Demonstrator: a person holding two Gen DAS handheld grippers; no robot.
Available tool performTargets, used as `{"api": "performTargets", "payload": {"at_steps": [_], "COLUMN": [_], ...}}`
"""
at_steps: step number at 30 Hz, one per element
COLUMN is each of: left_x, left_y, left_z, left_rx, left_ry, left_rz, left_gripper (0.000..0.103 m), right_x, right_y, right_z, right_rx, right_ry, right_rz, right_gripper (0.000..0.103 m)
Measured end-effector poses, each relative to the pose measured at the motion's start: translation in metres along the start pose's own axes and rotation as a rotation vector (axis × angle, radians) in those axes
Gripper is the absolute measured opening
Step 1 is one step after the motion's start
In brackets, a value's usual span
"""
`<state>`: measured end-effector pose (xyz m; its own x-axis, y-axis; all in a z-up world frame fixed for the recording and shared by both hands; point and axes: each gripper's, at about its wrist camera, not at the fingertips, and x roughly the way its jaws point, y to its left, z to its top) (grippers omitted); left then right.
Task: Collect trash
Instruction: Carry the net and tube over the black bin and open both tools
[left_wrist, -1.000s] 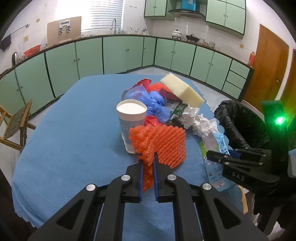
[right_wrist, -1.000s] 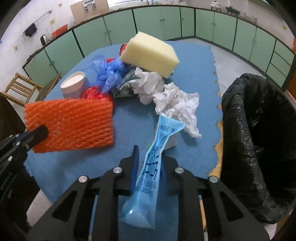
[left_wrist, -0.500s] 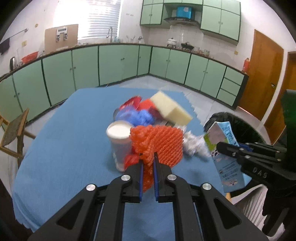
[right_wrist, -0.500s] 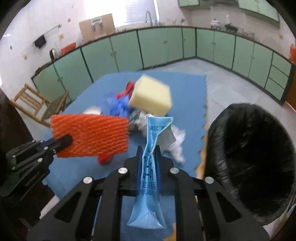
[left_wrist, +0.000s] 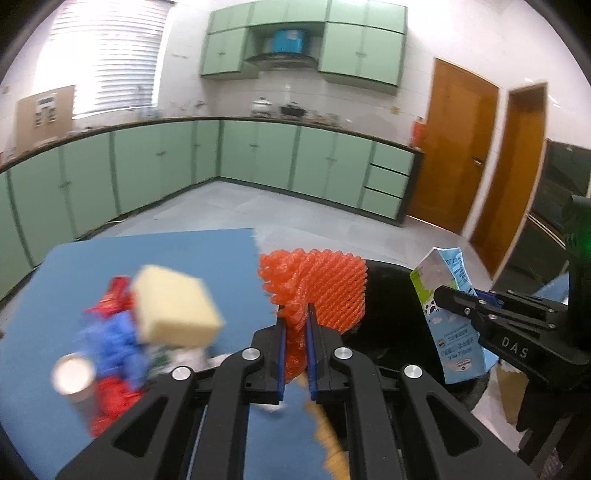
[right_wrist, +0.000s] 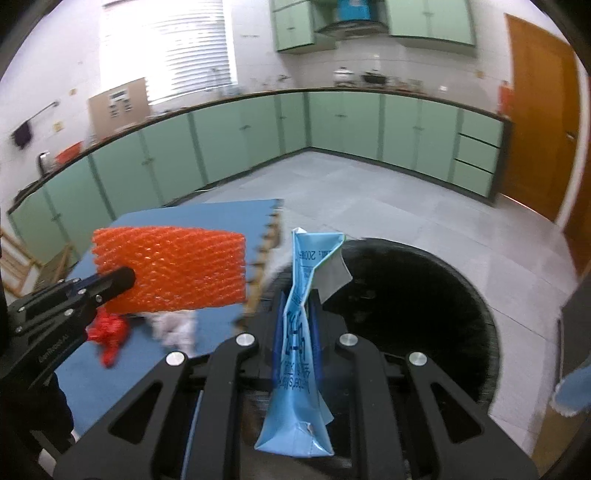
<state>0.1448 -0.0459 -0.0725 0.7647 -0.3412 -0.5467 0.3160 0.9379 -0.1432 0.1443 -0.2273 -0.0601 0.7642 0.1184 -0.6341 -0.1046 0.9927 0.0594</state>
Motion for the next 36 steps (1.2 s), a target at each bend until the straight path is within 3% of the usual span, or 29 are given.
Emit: {"api": "performTargets", "payload": {"at_steps": [6,14,16,17,19,21,22,24,26,36], "left_x": [0.058,0.111,0.113,0.113,0.109,0.105,0.102,0.094,0.082,0.005], "left_y": [-0.043,-0.077,-0.079,-0.077,-0.074,-0.07,-0.065,-0.056,-0.045,0.043], "left_z": [0.0,-0.01,-0.011,-0.013,-0.014,-0.013,-0.012,-0.009,-0.007,-0.001], "left_rx": [0.036,0.073,0.07,0.066,0.066,0.064,0.059,0.047,0.039,-0.011], "left_ry": [0.075,0.167,0.177,0.173,0.169,0.165,0.159,0.141,0.116,-0.027], "left_rz": [-0.064,-0.102,-0.114,-0.116,-0.117,-0.113,-0.105,-0.081,-0.051,0.221], "left_gripper": [0.009,0.013,0.039,0.044,0.047,0.047,0.048,0.05,0.054,0.059], "right_x": [0.023,0.054,0.057,0.059,0.058,0.053,0.051,0.045,0.037,0.038], "right_y": [-0.06,-0.097,-0.102,-0.104,-0.107,-0.104,-0.103,-0.094,-0.084,0.011], "right_z": [-0.022,-0.048,-0.048,-0.047,-0.047,-0.047,-0.046,-0.043,-0.04,-0.01], "right_rx": [0.082,0.139,0.143,0.145,0.146,0.14,0.138,0.132,0.129,0.074], "right_ry": [0.039,0.105,0.102,0.102,0.096,0.083,0.075,0.04,0.005,-0.077], "right_rz": [-0.081,-0.104,-0.127,-0.128,-0.142,-0.147,-0.15,-0.157,-0.159,0.058], "right_gripper": [0.012,0.015,0.027,0.037,0.042,0.057,0.062,0.081,0.089,0.096]}}
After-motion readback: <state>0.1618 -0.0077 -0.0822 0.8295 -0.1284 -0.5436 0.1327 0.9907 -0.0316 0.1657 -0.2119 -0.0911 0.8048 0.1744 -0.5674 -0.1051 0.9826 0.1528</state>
